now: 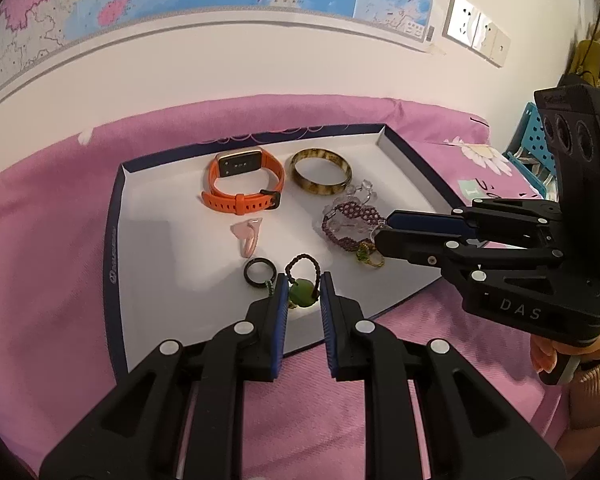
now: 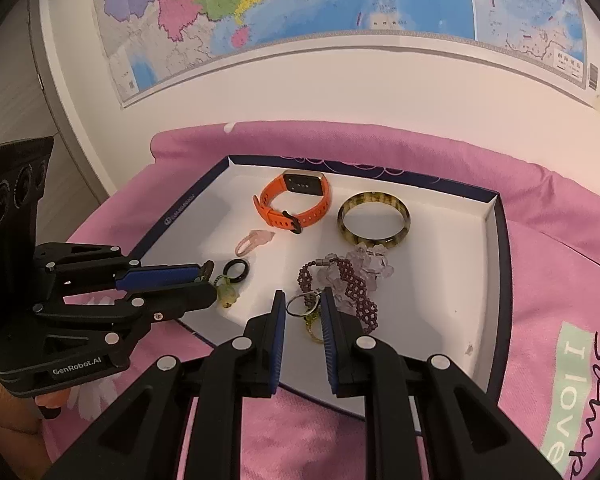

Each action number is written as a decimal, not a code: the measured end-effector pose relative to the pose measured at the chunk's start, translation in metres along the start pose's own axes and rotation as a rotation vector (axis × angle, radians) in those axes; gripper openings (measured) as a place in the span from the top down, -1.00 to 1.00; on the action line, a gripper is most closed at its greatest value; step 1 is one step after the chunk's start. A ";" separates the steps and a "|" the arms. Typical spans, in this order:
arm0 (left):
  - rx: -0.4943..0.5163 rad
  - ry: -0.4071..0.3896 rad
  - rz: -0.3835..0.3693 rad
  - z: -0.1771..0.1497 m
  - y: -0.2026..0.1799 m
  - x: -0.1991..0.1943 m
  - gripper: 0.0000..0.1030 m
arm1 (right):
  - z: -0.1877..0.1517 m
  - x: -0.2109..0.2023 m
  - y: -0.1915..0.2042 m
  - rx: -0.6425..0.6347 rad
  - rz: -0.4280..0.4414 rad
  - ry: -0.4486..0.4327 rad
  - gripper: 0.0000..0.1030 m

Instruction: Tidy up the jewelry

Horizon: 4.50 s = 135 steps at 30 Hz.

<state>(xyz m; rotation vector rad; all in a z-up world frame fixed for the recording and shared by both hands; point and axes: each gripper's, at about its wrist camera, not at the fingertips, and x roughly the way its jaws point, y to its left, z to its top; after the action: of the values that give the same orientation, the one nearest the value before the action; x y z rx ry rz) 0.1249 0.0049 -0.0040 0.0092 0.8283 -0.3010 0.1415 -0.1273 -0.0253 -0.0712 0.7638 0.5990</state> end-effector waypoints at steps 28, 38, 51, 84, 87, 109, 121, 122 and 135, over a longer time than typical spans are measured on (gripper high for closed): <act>-0.064 -0.098 0.085 -0.030 0.003 -0.041 -0.90 | -0.014 -0.026 0.000 0.056 -0.082 -0.056 -0.50; -0.094 -0.107 0.161 -0.051 -0.004 -0.059 -0.89 | -0.045 -0.049 0.025 0.008 -0.192 -0.093 -0.86; -0.112 -0.113 0.192 -0.068 -0.013 -0.070 -0.89 | -0.065 -0.060 0.039 0.023 -0.187 -0.097 -0.86; -0.144 -0.112 0.255 -0.075 -0.007 -0.078 -0.89 | -0.073 -0.061 0.047 0.042 -0.171 -0.080 -0.86; -0.145 -0.111 0.255 -0.075 -0.006 -0.078 -0.89 | -0.073 -0.061 0.048 0.043 -0.171 -0.080 -0.86; -0.146 -0.110 0.268 -0.074 -0.005 -0.079 -0.89 | -0.075 -0.060 0.050 0.051 -0.164 -0.078 -0.86; -0.148 -0.102 0.266 -0.075 -0.004 -0.076 -0.89 | -0.076 -0.060 0.051 0.053 -0.164 -0.076 -0.86; -0.148 -0.101 0.266 -0.075 -0.004 -0.076 -0.89 | -0.076 -0.060 0.050 0.054 -0.163 -0.075 -0.86; -0.151 -0.096 0.263 -0.077 -0.004 -0.074 -0.89 | -0.077 -0.059 0.050 0.058 -0.162 -0.074 -0.86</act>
<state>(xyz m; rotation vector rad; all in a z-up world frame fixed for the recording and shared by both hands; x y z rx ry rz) 0.0215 0.0302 -0.0019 -0.0375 0.7429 0.0094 0.0329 -0.1357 -0.0342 -0.0564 0.6956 0.4227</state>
